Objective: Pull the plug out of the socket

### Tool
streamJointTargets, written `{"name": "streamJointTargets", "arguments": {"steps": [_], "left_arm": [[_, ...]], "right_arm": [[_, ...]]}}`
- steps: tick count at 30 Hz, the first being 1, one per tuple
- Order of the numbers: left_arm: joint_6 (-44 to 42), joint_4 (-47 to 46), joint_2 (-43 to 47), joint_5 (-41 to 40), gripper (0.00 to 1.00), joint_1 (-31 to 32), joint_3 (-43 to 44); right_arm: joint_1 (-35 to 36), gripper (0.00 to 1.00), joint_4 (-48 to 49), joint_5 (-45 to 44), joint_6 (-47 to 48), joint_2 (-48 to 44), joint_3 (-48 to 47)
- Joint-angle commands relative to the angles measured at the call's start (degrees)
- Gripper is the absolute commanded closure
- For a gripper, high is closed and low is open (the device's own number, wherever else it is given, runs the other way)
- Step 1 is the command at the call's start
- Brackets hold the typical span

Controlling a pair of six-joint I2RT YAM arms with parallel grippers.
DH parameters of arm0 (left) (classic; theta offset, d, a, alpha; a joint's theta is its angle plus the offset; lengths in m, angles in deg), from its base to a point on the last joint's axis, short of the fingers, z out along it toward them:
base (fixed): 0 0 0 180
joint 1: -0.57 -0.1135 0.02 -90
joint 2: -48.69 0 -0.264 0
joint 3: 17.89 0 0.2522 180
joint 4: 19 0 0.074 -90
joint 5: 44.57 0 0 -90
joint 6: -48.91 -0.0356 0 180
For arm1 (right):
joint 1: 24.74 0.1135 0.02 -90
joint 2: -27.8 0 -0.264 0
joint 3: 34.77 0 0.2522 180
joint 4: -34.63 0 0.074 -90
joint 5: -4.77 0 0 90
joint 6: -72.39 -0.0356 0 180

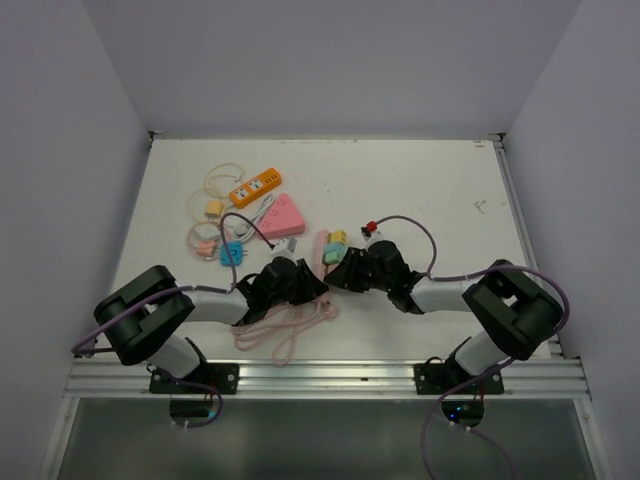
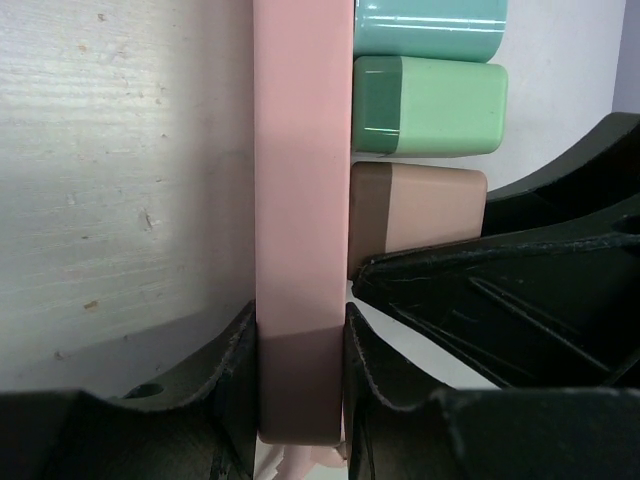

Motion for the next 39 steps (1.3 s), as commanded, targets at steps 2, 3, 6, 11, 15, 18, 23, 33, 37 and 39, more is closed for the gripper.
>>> {"name": "streamJointTargets", "arguments": {"steps": [2,3,6,11,15,18,23,33,37,39], "left_arm": [[5.26,19.24,-3.63,-13.74,1.00,-2.33,1.52],[6.13,20.03,-3.98,-14.01,1.00,-2.24,1.79],[7.10,22.23,-5.04,-14.36,1.00,-2.33,2.49],[8.60,25.84,-6.27,-15.68,1.00,-2.33,3.72],[9.74,28.72,-6.27,-16.91,1.00,-2.24,3.81],[10.27,29.70,-6.18,-17.44,1.00,-2.33,3.98],[9.22,28.83,-6.27,-17.09,1.00,-2.33,4.16],[-0.61,15.50,-3.72,-11.56,1.00,-2.33,1.80],[-4.58,9.24,-2.84,-7.78,1.00,-2.24,0.56],[-5.81,7.22,-2.93,-6.20,1.00,-2.24,0.38]], "right_arm": [[-0.52,1.00,5.66,-2.66,-0.51,-5.07,2.36],[-0.52,1.00,5.75,-3.53,-0.69,-5.43,2.54],[-0.52,1.00,4.70,-5.38,-0.78,-7.62,2.98],[-0.61,1.00,0.48,-7.85,0.00,-12.97,3.51],[-1.66,1.00,-1.45,-8.55,0.01,-16.32,4.12],[-3.59,1.00,-3.12,-7.41,-0.17,-18.52,4.30],[-6.40,1.00,-6.20,-5.83,0.62,-20.37,3.95],[-15.98,1.00,-11.66,-0.48,3.70,-16.25,4.56],[-19.59,1.00,-9.11,7.34,3.88,-10.63,3.77],[-20.20,0.98,-7.79,9.46,3.70,-7.55,3.42]]}}
